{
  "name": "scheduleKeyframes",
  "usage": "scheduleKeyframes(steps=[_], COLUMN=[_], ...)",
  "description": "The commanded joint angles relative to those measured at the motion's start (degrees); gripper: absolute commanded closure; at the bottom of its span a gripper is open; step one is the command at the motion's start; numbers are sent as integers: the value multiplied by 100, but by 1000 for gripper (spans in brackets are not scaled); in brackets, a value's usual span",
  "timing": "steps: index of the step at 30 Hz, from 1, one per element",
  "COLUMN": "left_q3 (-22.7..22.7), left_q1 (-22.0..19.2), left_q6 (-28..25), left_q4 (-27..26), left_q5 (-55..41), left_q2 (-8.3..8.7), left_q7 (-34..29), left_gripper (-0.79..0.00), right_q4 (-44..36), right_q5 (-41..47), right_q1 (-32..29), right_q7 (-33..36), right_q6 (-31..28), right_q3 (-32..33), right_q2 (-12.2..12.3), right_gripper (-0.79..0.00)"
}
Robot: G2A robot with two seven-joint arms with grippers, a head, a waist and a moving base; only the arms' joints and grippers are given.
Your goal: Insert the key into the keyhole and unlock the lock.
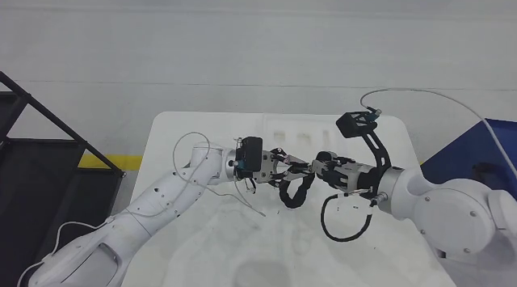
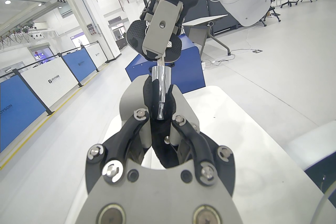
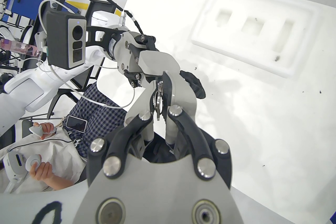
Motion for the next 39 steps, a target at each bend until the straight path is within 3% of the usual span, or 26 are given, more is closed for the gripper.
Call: scheduleKeyframes(steps=[1, 2, 3, 9, 15, 21, 31, 39], left_q3=[-16, -24, -33, -58, -184, -52, 411, 498], left_q1=[10, 17, 23, 20, -59, -78, -600, -803], left_q6=[-13, -20, -32, -409, -1176, -1224, -1224, -1224], left_q4=[11, 18, 30, 108, 48, -149, -504, -755], left_q5=[6, -3, -16, -130, -288, -1246, -3704, -4849], left_q2=[-8, -12, -17, -35, 15, 193, 715, 950], left_q7=[9, 10, 12, -50, -605, -1448, -3569, -4639], left_gripper=[0, 0, 0, 0, 0, 0, 0, 0], right_q4=[0, 0, 0, 0, 181, 249, 304, 304], right_q5=[-16, -12, 0, 171, 44, -45, -78, -78], right_q1=[1, 2, 4, 8, 84, 45, -43, -43], right_q7=[18, 6, -33, -195, 156, 567, 786, 786], right_q6=[31, 49, 59, -389, -2255, -3427, -3994, -3994], right_q3=[-11, -12, -5, 99, 239, 378, 236, 236], right_q2=[2, 1, -2, -3, 74, 150, 193, 193], right_gripper=[-172, -582, -785, -785, -785, -785, -785, -785])
